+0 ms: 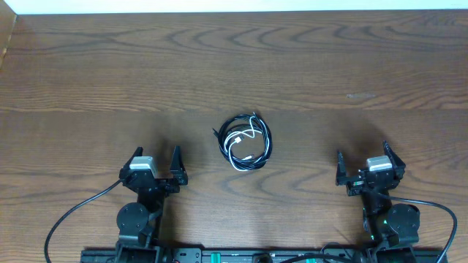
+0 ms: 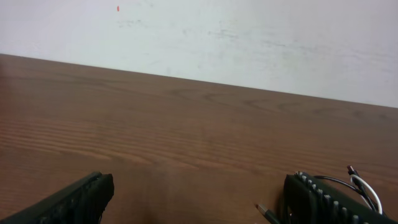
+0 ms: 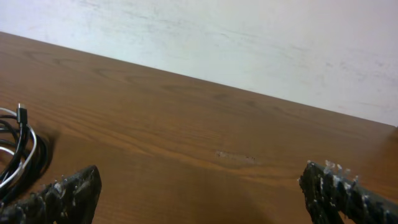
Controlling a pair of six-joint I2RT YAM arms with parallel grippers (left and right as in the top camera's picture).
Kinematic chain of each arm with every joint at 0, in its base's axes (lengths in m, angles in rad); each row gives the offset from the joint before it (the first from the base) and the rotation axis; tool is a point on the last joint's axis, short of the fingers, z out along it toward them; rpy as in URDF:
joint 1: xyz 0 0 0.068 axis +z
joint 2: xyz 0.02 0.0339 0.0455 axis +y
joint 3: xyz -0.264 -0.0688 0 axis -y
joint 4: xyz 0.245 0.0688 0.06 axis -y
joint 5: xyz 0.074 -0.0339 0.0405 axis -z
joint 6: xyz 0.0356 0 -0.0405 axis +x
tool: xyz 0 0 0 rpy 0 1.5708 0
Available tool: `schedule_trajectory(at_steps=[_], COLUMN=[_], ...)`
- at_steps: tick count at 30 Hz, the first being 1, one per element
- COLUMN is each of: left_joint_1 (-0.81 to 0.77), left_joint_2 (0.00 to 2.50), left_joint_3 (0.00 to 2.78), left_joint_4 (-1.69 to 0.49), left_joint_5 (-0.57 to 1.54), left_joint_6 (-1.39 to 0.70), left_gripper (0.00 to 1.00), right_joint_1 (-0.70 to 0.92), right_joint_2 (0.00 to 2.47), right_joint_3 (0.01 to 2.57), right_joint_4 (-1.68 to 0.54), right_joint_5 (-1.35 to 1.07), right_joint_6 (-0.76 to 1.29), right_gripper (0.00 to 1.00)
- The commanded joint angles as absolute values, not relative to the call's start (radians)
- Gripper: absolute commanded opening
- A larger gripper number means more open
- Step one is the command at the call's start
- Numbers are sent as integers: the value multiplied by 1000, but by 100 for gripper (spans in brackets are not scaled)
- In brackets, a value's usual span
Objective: Untangle cables
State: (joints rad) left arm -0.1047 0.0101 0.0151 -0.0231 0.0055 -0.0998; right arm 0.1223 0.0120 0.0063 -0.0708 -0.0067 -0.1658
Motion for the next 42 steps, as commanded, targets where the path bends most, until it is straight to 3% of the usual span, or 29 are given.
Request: schedule_trajectory(at_steps=[1, 36, 42], left_joint_1=[-99, -99, -99], left_joint_2=[5, 6, 93], left_joint_3=[4, 23, 117], left_joint_4=[-73, -80, -151], left_joint_5=[-8, -7, -8], left_joint_6=[-86, -87, -136], left_gripper=[93, 93, 93], right_joint_1=[126, 126, 126], right_joint_2=[7, 7, 25], right_joint_3=[6, 6, 78], right_joint_4=[-77, -56, -155], right_joint_5=[-2, -59, -57], right_joint_6=[-162, -127, -111], right_gripper=[99, 99, 99])
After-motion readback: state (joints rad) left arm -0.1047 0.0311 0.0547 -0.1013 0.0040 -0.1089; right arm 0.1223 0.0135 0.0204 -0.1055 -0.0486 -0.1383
